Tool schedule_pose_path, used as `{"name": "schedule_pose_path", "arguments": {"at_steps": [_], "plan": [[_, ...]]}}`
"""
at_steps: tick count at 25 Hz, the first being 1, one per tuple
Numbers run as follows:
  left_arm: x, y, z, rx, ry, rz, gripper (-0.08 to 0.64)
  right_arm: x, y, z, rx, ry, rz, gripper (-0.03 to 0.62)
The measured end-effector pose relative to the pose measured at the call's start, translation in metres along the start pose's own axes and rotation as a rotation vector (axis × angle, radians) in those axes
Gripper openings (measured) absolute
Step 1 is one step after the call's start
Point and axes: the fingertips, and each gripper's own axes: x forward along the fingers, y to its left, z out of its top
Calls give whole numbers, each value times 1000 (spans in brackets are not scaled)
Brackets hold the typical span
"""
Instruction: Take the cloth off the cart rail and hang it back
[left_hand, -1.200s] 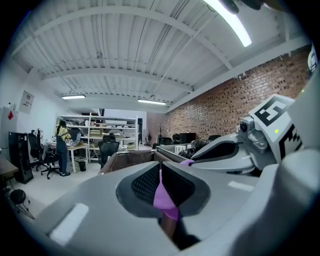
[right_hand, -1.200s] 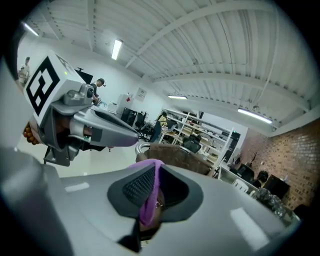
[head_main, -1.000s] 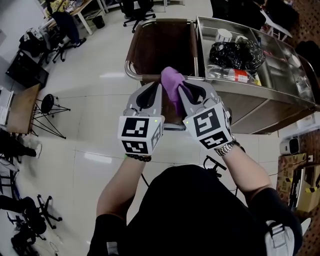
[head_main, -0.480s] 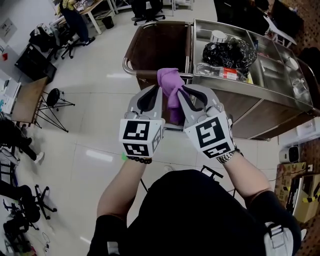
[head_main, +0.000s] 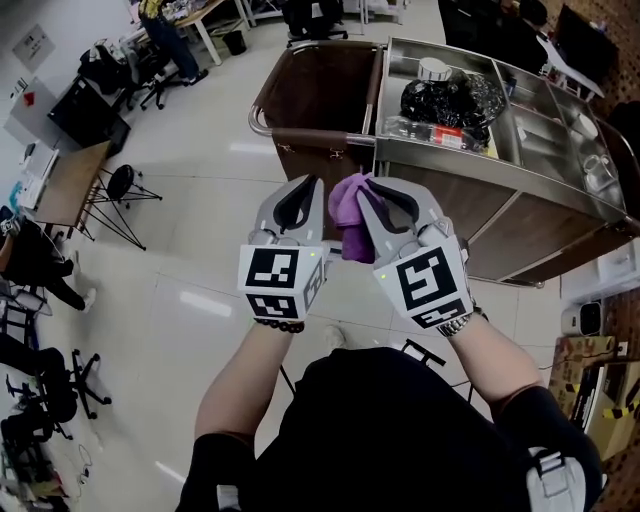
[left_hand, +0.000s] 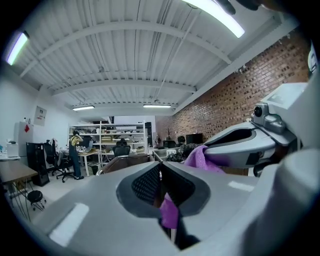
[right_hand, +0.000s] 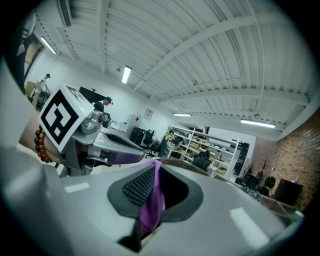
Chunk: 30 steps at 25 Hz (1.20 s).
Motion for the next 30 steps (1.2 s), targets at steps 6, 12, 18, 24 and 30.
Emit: {"name": "schedule_pose_path", "arguments": {"at_steps": [6,12,18,24,30], "plan": [[-18,-12,3,10,-4,7,-2,-19,10,2,16,-11,7,29],[-39,-5,12,18,-20,-20,-2,-24,27,16,21,-13,-23,29],[-55,6,17,25,-41,-49,-2,-18,41,28,20,-11,-56,28],[-68,18,22,27,-48,-66,-3,-11,55,43,2,-4,-70,29],[-69,25,19,29,-37,-77,-3,-5,59,47,1,3,-79,28]]}}
